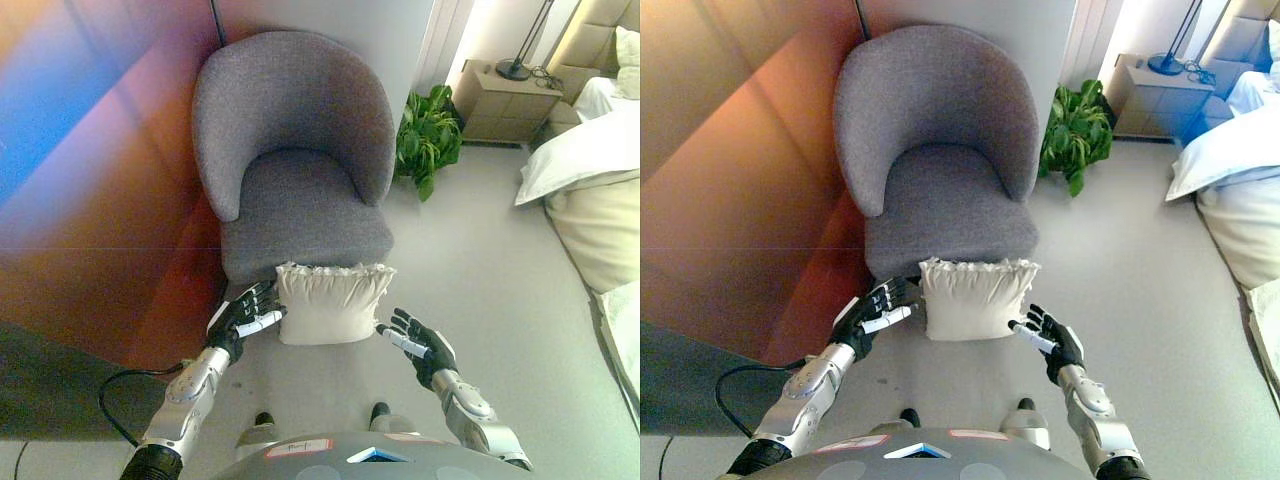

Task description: Pick up the pillow and put it on the sofa.

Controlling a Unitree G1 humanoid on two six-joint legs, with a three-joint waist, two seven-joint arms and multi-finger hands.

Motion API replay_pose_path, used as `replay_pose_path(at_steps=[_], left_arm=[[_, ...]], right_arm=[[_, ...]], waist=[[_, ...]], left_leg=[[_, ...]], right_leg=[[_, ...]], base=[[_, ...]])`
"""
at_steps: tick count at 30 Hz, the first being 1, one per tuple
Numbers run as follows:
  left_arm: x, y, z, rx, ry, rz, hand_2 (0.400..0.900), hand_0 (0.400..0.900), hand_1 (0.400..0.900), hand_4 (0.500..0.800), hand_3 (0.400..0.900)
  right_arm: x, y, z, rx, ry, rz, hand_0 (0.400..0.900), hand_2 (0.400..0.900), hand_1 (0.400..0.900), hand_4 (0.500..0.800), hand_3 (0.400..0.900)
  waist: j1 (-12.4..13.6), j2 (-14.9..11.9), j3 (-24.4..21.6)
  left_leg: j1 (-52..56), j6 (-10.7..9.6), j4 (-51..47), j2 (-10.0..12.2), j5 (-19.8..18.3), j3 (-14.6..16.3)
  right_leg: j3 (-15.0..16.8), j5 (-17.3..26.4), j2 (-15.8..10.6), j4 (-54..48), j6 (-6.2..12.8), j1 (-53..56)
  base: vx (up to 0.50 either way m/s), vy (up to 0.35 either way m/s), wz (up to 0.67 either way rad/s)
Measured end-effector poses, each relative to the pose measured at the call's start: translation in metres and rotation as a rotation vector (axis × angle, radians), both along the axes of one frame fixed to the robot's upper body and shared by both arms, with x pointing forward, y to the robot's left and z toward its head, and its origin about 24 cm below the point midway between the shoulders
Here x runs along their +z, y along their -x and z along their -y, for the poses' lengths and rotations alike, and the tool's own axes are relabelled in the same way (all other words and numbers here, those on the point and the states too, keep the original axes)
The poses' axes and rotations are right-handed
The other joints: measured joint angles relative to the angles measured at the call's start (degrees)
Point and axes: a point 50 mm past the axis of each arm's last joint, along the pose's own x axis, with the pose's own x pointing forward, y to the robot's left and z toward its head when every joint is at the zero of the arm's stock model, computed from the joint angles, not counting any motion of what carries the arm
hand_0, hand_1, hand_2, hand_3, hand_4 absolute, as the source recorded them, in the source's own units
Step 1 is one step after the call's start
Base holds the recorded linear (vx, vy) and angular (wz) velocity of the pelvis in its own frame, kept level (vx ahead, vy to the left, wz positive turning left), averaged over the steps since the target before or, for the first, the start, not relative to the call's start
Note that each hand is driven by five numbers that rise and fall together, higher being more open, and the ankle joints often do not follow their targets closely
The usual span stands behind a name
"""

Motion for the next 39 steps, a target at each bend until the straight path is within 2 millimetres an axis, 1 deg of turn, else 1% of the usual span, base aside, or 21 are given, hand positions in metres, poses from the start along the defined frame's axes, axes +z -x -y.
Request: replay_pose_path(at_steps=[11,16,23,35,39], left_arm=[[0.0,0.0,0.0,-0.002,0.003,0.001,0.9,0.9,0.9,0.8,0.9],[-0.001,0.003,0.0,0.0,0.003,-0.005,0.9,0.9,0.9,0.8,0.9],[-0.001,0.004,0.0,0.001,0.003,-0.007,0.9,0.9,0.9,0.8,0.9],[-0.001,0.004,0.0,0.001,0.002,-0.004,0.9,0.9,0.9,0.8,0.9],[-0.001,0.004,0.001,-0.002,0.003,-0.005,0.9,0.9,0.9,0.8,0.9]], right_arm=[[0.0,0.0,0.001,-0.014,0.031,-0.004,0.9,0.9,0.9,0.8,0.9],[0.0,0.0,0.002,-0.024,0.051,-0.008,0.9,0.9,0.9,0.8,0.9],[-0.002,0.002,0.003,-0.009,0.086,-0.031,0.9,0.9,0.9,0.8,0.9],[-0.001,0.003,0.01,0.006,0.108,-0.042,0.9,0.9,0.9,0.8,0.9],[0.0,0.002,0.015,0.011,0.125,-0.041,0.9,0.9,0.9,0.8,0.9]], waist=[[0.1,0.0,0.0],[0.2,0.0,0.0],[0.1,0.0,0.0],[0.1,1.1,0.5],[0.1,2.0,1.0]], left_leg=[[0.1,-0.1,0.0,0.0,0.0,0.2],[0.6,-0.3,0.0,0.2,-0.2,1.3],[1.0,-0.5,0.0,0.8,-0.4,1.5],[1.0,-0.6,0.0,1.2,-0.5,1.6],[0.8,-0.6,0.7,1.7,-0.5,1.8]], right_leg=[[0.2,0.0,0.0,0.0,0.0,0.0],[1.3,0.0,0.3,0.0,-0.05,-0.2],[1.8,0.0,0.9,0.0,-0.21,-0.2],[1.8,-0.2,1.3,-0.1,-0.45,-0.2],[2.1,-0.4,1.7,0.1,-0.77,-1.0]], base=[[0.02,-0.008,-0.04],[0.02,-0.015,-0.07],[0.02,-0.036,-0.04],[0.03,-0.076,0.0],[0.02,-0.078,-0.06]])
